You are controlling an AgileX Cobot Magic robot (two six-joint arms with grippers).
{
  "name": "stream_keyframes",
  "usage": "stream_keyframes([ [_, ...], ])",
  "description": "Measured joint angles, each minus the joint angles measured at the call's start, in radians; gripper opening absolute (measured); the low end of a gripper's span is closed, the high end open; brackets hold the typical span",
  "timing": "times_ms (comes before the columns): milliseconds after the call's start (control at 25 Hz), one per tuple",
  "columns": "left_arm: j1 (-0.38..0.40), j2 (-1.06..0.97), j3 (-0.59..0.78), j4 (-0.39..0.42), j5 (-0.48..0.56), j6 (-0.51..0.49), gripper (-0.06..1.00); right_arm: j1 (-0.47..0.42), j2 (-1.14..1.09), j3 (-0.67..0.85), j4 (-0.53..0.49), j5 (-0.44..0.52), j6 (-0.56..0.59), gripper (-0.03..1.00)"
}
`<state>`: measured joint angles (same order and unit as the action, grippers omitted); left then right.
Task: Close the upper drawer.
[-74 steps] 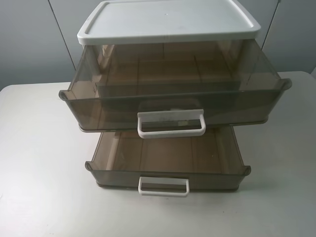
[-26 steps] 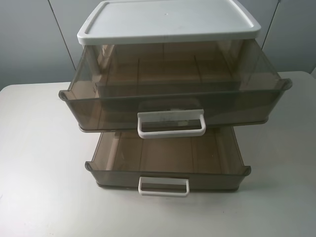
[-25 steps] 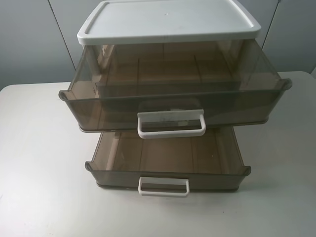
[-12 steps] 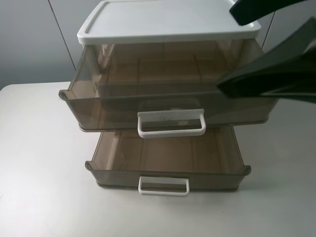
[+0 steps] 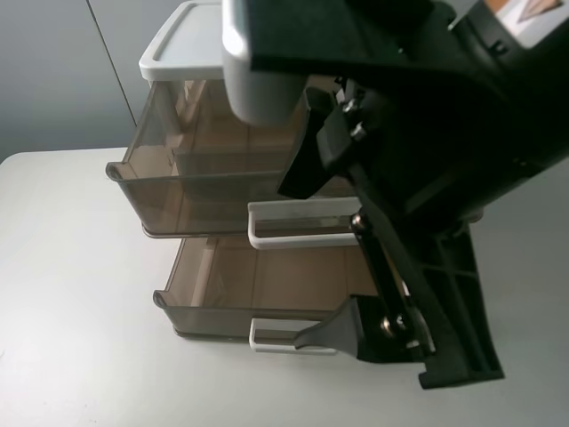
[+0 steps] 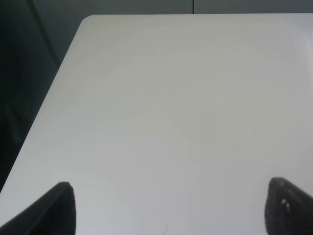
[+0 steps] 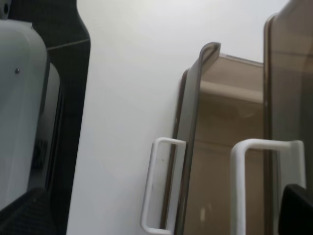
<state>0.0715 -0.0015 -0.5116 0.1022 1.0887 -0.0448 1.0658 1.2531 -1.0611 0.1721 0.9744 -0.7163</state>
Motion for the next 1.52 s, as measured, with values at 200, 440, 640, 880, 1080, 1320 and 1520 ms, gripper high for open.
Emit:
stream_keyframes([
  [200, 0.0, 0.0, 0.0, 0.0, 0.0, 0.0, 0.74, 0.019, 0.054, 0.0, -0.062, 0.0, 0.022, 0.7],
  [440, 0.0, 0.0, 0.0, 0.0, 0.0, 0.0, 0.74, 0.018, 0.108, 0.0, -0.16, 0.035, 0.133, 0.7],
  [640, 0.0, 0.0, 0.0, 0.0, 0.0, 0.0, 0.74, 0.018, 0.137, 0.0, -0.182, 0.074, 0.17, 0.7],
  [880, 0.0, 0.0, 0.0, 0.0, 0.0, 0.0, 0.74, 0.019, 0.157, 0.0, -0.222, 0.058, 0.18, 0.7],
  [1080, 0.0, 0.0, 0.0, 0.0, 0.0, 0.0, 0.74, 0.019, 0.165, 0.0, -0.306, -0.021, 0.182, 0.7],
  [1320, 0.0, 0.0, 0.0, 0.0, 0.0, 0.0, 0.74, 0.019, 0.193, 0.0, -0.358, -0.087, 0.169, 0.7],
  [1520, 0.0, 0.0, 0.0, 0.0, 0.0, 0.0, 0.74, 0.017, 0.226, 0.0, -0.378, -0.168, 0.15, 0.7],
])
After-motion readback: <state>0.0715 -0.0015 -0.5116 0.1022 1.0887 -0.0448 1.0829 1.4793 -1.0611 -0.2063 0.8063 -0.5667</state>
